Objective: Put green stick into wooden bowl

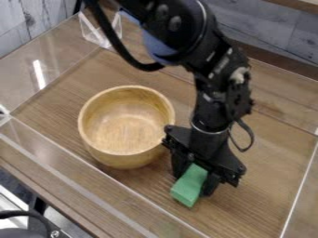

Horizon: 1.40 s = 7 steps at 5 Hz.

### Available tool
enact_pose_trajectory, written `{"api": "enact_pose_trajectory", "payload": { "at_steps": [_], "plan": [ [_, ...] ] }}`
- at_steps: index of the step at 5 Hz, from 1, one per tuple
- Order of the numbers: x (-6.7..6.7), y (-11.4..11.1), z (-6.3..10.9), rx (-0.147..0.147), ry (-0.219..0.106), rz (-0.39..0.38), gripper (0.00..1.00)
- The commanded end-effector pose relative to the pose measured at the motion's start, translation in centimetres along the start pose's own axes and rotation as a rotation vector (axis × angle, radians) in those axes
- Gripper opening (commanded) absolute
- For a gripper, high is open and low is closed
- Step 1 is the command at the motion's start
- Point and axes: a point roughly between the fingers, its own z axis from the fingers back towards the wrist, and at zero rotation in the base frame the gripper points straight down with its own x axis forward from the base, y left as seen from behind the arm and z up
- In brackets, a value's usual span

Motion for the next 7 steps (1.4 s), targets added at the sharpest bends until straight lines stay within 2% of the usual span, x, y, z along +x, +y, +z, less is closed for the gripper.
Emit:
{"api": "enact_pose_trajectory", "payload": {
  "at_steps": [1,2,3,5,6,7],
  "plan": [
    [0.7,0.8,1.6,-0.008,-0.048,0.013,0.00],
    [0.9,2.3,3.0,-0.009,-0.059,0.036,0.00],
    [0.9,5.4,4.6,-0.011,-0.076,0.070,0.00],
    [0.8,12.3,4.5,-0.007,-0.102,0.079,0.00],
    [0.7,13.9,4.4,-0.008,-0.106,0.085,0.00],
    [0.8,12.7,4.1,-0.017,-0.100,0.094,0.00]
  ]
}}
